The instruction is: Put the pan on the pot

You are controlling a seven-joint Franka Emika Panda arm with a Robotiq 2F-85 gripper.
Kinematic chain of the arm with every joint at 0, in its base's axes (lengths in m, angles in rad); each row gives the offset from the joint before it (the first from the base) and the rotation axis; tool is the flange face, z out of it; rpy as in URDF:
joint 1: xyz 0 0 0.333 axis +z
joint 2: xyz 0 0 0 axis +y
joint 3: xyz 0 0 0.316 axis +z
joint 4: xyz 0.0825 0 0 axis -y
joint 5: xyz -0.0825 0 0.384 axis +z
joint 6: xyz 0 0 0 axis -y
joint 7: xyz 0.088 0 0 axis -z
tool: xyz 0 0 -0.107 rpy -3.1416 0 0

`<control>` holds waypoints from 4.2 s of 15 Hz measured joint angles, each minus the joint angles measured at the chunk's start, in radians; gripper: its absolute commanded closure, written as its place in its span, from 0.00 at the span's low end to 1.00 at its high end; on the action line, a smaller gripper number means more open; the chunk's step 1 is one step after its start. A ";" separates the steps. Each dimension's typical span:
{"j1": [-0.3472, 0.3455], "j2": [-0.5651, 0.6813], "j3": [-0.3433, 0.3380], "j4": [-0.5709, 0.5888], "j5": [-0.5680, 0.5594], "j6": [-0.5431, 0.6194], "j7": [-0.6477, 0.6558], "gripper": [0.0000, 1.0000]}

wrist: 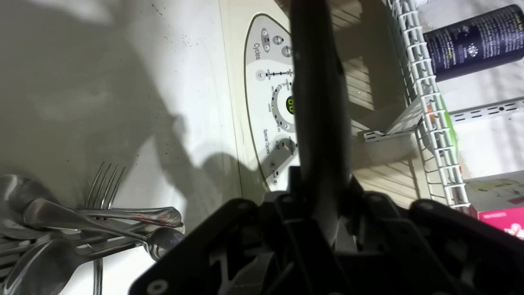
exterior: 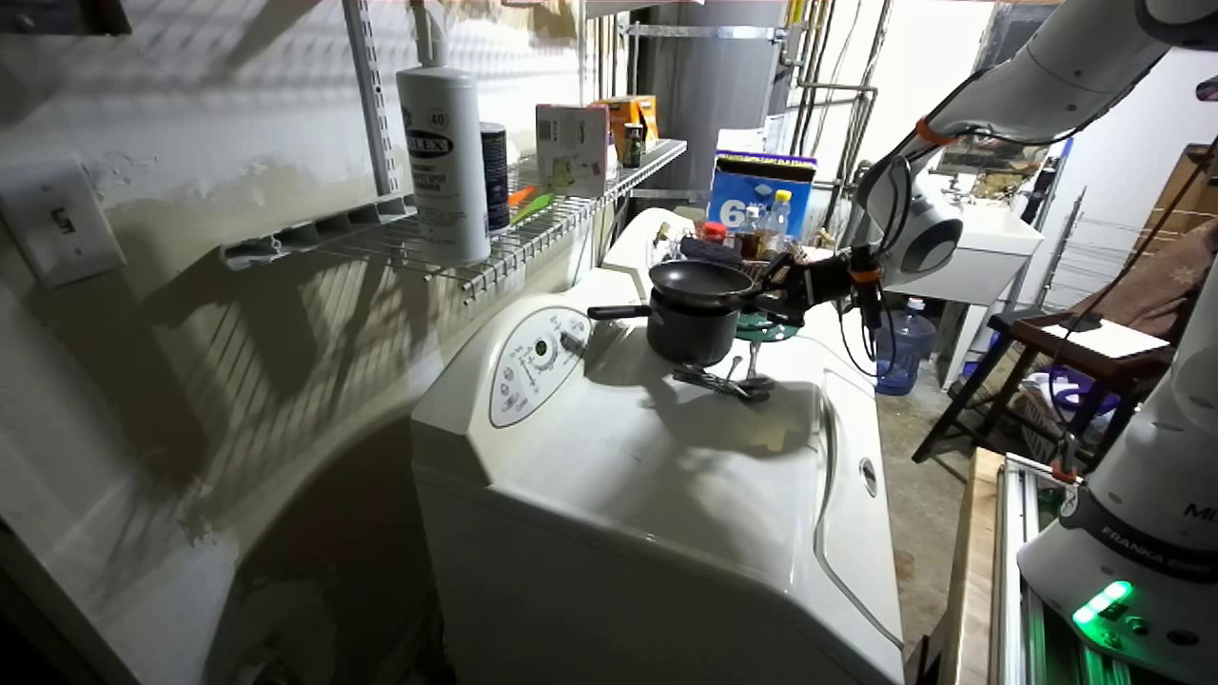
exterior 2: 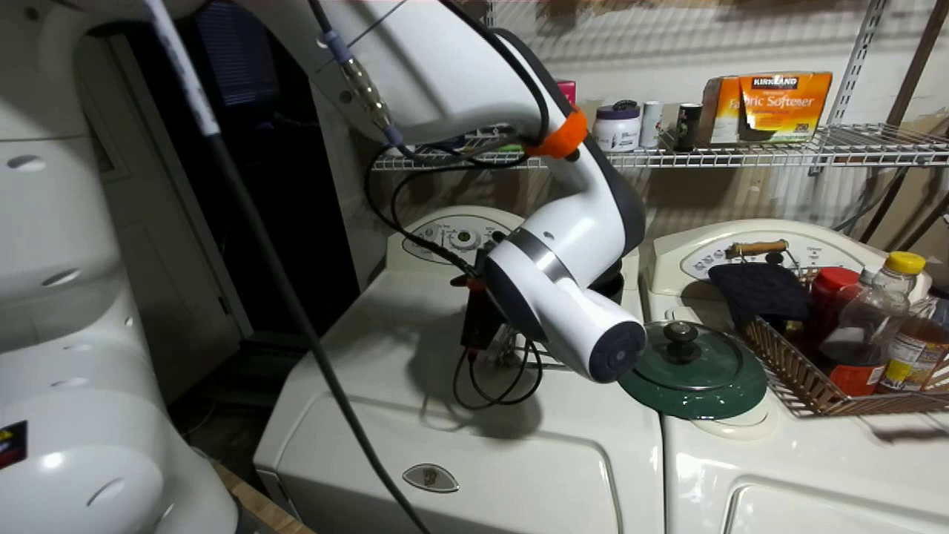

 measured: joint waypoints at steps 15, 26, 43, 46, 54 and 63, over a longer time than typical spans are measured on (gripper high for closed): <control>-0.002 0.085 0.000 0.063 0.000 -0.025 0.034 0.94; 0.001 0.095 0.001 0.083 -0.001 -0.032 0.035 0.01; 0.089 -0.223 0.034 -0.036 -0.486 0.401 0.163 0.00; 0.088 -0.331 0.055 -0.082 -0.670 0.471 0.269 0.00; 0.091 -0.628 0.167 -0.181 -1.167 0.542 0.553 0.00; 0.115 -0.938 0.446 -0.231 -1.575 0.537 0.858 0.00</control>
